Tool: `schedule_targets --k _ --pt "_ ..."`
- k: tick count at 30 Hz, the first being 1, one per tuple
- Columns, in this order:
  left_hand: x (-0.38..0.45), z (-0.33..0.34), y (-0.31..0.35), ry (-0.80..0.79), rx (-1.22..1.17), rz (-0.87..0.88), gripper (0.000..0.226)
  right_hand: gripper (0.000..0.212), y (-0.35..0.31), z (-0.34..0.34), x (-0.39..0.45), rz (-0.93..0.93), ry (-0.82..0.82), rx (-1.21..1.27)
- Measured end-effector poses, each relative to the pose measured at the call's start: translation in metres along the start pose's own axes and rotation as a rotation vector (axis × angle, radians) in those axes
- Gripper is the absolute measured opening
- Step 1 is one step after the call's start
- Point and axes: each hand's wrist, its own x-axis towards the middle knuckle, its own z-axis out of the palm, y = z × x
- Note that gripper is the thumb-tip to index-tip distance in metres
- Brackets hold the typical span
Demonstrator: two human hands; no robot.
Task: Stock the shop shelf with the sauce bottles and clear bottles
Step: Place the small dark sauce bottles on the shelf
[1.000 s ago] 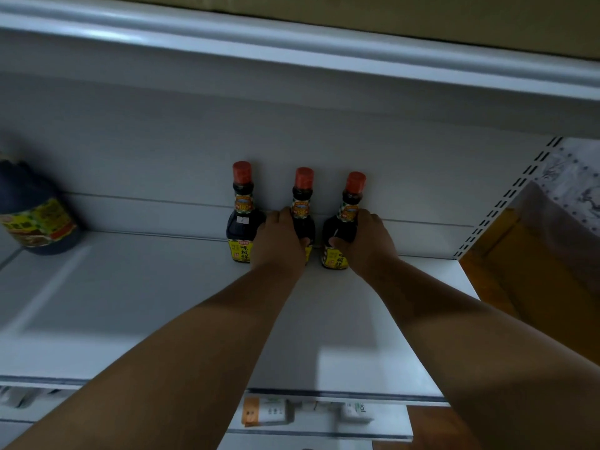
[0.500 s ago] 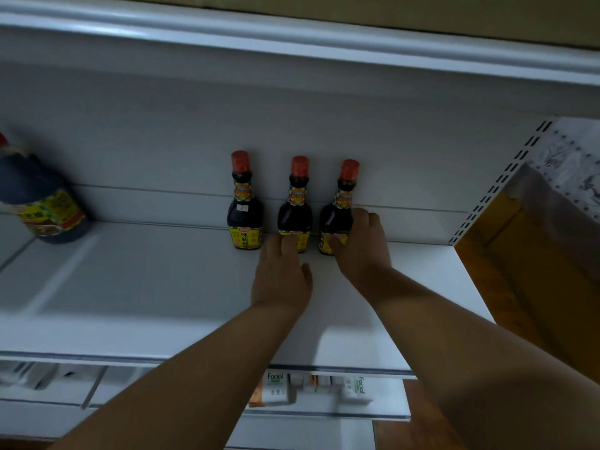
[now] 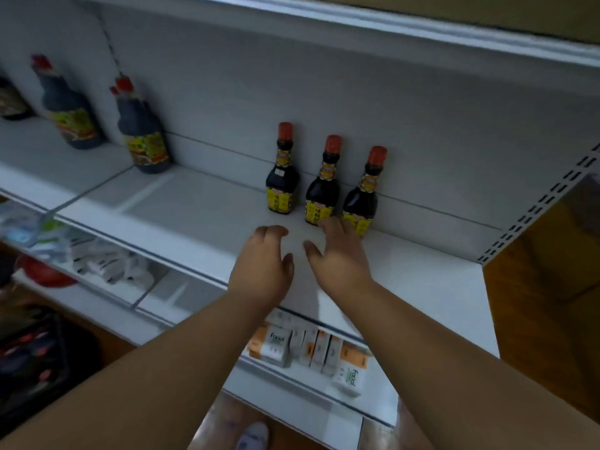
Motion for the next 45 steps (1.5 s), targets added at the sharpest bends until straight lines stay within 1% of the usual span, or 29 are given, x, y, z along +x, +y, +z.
schedule_targets --k 3,6,11,15,17,20,22,24,29,33,36,40,42,45 --pt "-0.031 -0.031 -0.018 0.027 0.057 -0.052 0.043 0.043 -0.026 0.011 -0.016 -0.084 0.010 0.027" --pt "-0.061 -0.070 -0.046 0.073 0.120 -0.083 0.041 0.042 -0.064 0.027 -0.034 -0.156 -0.039 0.092" --pt "-0.115 -0.137 -0.112 0.164 0.163 -0.213 0.039 0.038 -0.148 0.071 -0.065 -0.306 -0.113 0.122" --pt "-0.182 -0.206 -0.192 0.191 0.238 -0.323 0.041 0.035 -0.237 0.138 -0.105 -0.376 -0.173 0.156" --pt "-0.222 -0.247 -0.234 0.208 0.281 -0.401 0.040 0.036 -0.286 0.181 -0.133 -0.413 -0.240 0.172" --pt "-0.276 -0.297 -0.289 0.234 0.326 -0.527 0.039 0.040 -0.352 0.238 -0.172 -0.517 -0.343 0.202" --pt "-0.302 -0.319 -0.318 0.250 0.318 -0.624 0.041 0.039 -0.388 0.264 -0.189 -0.567 -0.406 0.198" --pt "-0.318 -0.333 -0.346 0.255 0.298 -0.684 0.043 0.040 -0.416 0.287 -0.196 -0.592 -0.459 0.200" --pt "-0.325 -0.356 -0.419 0.265 0.236 -0.790 0.044 0.040 -0.470 0.361 -0.188 -0.655 -0.562 0.198" --pt "-0.316 -0.377 -0.476 0.219 0.260 -0.833 0.045 0.040 -0.509 0.425 -0.170 -0.720 -0.663 0.170" --pt "-0.305 -0.399 -0.511 0.197 0.257 -0.881 0.045 0.040 -0.535 0.463 -0.155 -0.728 -0.733 0.139" --pt "-0.296 -0.421 -0.568 0.182 0.220 -0.882 0.045 0.038 -0.572 0.513 -0.141 -0.681 -0.787 0.104" --pt "-0.293 -0.426 -0.602 0.164 0.188 -0.879 0.044 0.037 -0.590 0.540 -0.135 -0.631 -0.781 0.114" --pt "-0.284 -0.432 -0.660 0.073 0.147 -0.823 0.044 0.036 -0.612 0.579 -0.126 -0.570 -0.733 0.089"
